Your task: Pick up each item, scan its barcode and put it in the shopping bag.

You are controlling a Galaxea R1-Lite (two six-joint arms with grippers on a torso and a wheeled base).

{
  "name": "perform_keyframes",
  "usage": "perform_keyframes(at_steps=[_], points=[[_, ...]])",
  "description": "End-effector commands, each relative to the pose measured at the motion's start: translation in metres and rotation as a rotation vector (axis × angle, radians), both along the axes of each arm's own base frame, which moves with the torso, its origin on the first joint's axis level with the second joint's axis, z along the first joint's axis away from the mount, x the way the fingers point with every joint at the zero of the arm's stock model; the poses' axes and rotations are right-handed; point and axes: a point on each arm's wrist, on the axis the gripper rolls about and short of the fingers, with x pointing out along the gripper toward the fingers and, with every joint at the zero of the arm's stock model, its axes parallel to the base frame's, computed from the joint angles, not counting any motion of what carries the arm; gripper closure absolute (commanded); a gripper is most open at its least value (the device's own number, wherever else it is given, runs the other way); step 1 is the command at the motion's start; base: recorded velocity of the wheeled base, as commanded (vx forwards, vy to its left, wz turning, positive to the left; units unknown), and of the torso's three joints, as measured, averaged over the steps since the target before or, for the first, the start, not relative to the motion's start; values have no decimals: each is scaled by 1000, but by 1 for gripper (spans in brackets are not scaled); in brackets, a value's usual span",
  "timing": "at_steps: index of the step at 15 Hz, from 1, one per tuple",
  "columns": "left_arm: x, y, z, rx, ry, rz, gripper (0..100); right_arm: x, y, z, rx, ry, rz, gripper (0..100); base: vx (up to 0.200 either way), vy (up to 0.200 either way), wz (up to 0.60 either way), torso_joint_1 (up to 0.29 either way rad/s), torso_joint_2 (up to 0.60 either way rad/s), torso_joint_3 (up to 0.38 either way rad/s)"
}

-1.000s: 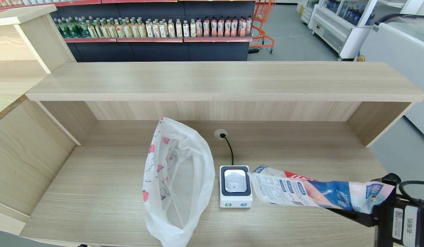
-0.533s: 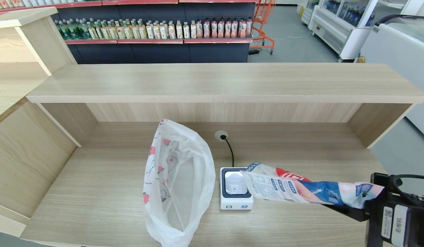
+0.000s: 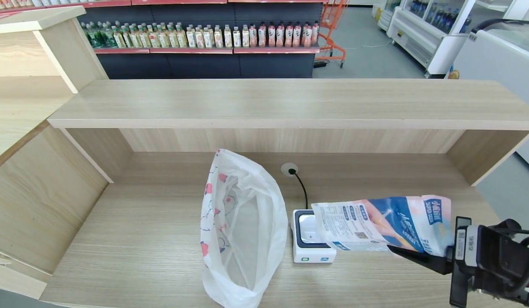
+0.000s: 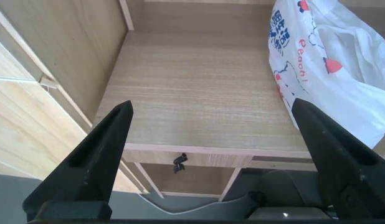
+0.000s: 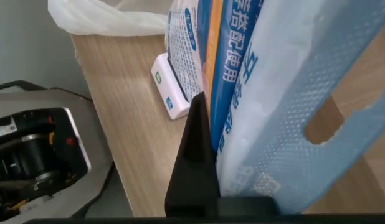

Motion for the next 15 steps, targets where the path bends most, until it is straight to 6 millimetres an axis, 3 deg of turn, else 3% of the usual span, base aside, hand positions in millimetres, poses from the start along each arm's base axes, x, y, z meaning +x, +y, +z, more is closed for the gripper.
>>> perform_keyframes(at_steps=[1, 4, 9, 13, 15], points=[[0, 0, 0, 0, 0, 0, 0, 11, -1, -8, 17, 80, -40, 100, 0, 0, 0, 0, 0, 0], [0, 0, 0, 0, 0, 0, 0, 28, 1, -15, 25, 105, -38, 100, 0, 0, 0, 0, 0, 0], [0, 0, 0, 0, 0, 0, 0, 85, 5, -29, 57, 74, 11, 100, 0, 0, 0, 0, 0, 0], [0, 0, 0, 0, 0, 0, 0, 129, 18, -47, 45, 23, 242, 100, 0, 0, 0, 0, 0, 0], [0, 0, 0, 0, 0, 0, 0, 134, 18, -48, 48, 16, 262, 100, 0, 0, 0, 0, 0, 0]])
